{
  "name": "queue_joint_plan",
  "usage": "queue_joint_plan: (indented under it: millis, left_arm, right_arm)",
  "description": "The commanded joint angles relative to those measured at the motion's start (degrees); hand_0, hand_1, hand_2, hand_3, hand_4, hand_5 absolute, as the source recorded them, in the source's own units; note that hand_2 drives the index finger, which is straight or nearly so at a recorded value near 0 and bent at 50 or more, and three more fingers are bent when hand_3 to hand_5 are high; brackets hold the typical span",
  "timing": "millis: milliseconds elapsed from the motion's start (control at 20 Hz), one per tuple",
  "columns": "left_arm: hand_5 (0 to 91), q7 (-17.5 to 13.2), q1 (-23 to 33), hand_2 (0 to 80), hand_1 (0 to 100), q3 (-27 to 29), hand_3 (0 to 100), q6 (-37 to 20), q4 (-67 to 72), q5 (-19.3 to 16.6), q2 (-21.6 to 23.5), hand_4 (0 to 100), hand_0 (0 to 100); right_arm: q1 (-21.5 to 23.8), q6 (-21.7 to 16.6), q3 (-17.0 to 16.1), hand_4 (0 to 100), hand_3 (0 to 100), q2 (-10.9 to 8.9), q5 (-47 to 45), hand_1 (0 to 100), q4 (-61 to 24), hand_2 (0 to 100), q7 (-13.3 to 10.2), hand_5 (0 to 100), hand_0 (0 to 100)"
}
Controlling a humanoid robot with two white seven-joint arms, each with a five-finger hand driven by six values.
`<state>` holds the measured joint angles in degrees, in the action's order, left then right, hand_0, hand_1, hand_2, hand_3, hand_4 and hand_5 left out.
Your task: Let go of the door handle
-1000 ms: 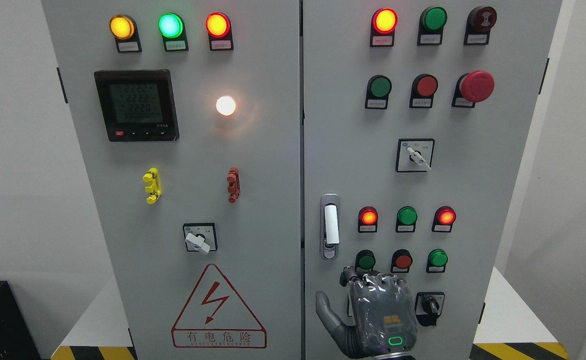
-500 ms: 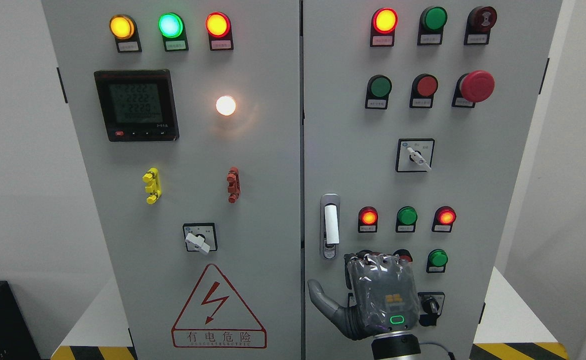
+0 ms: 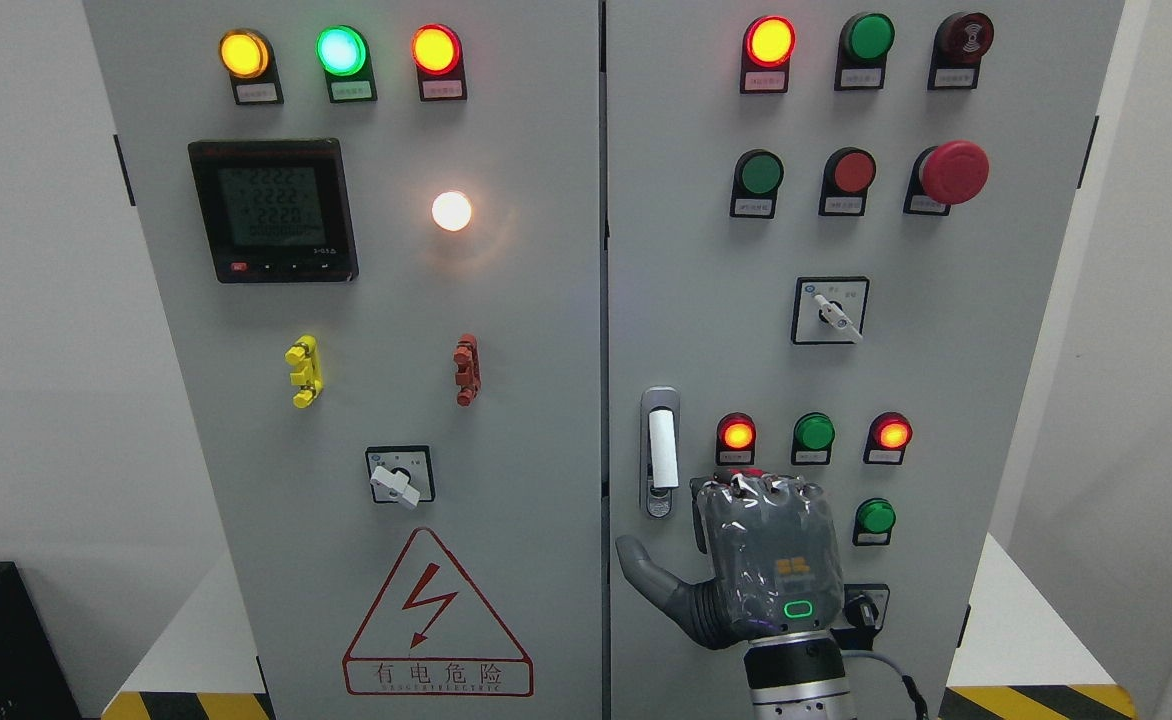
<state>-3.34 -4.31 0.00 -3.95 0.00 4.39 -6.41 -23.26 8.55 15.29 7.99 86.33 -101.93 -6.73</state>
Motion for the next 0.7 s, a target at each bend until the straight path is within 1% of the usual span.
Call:
queue_joint_plan:
  millis: [0,150,350,650]
  left_arm:
    - [0.0,0.0,0.0,2.3,0,-1.23,10,0.0,-1.14,0.0,0.0,1,0]
    - [0.0,0.0,0.0,2.3,0,-1.23,10,0.0,-1.14,0.0,0.0,1,0]
    - [0.0,0.0,0.0,2.3,0,-1.23,10,0.0,-1.14,0.0,0.0,1,0]
    - [0.0,0.0,0.0,2.2,0,-1.23,10,0.0,-1.14,0.0,0.0,1,0]
  right_arm:
    - [-2.49,0.06,-0.43,100,100,0.18,-0.02,38,0.15,92,1.01,94,3]
    - [-2.84,0.15,-0.52,100,100,0.18,-0.11,38,0.5,92,1.01,94,3]
    - [-3.37,1.64,-0.78,100,100,0.18,-0.2,37,1.91,92,0.93,94,5]
    - [-3.81,1.65,-1.75,99,100,0.18,-0.2,36,3.14,91,0.66,94,9]
